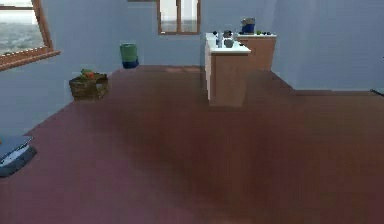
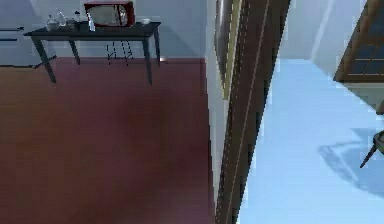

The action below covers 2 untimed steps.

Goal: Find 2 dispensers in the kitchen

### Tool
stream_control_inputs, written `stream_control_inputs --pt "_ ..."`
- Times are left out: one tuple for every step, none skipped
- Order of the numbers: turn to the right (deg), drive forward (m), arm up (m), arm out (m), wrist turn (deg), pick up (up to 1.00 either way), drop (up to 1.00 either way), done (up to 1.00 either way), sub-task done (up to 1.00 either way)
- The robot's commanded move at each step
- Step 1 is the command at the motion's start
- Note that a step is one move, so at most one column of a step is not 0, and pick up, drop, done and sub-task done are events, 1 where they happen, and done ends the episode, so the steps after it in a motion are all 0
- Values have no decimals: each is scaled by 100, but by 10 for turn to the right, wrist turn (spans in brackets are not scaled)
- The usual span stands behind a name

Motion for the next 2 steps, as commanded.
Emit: stream_control_inputs --pt "450 0 0 0 0 0 0 0 0" --pt "0 45 0 0 0 0 0 0 0"
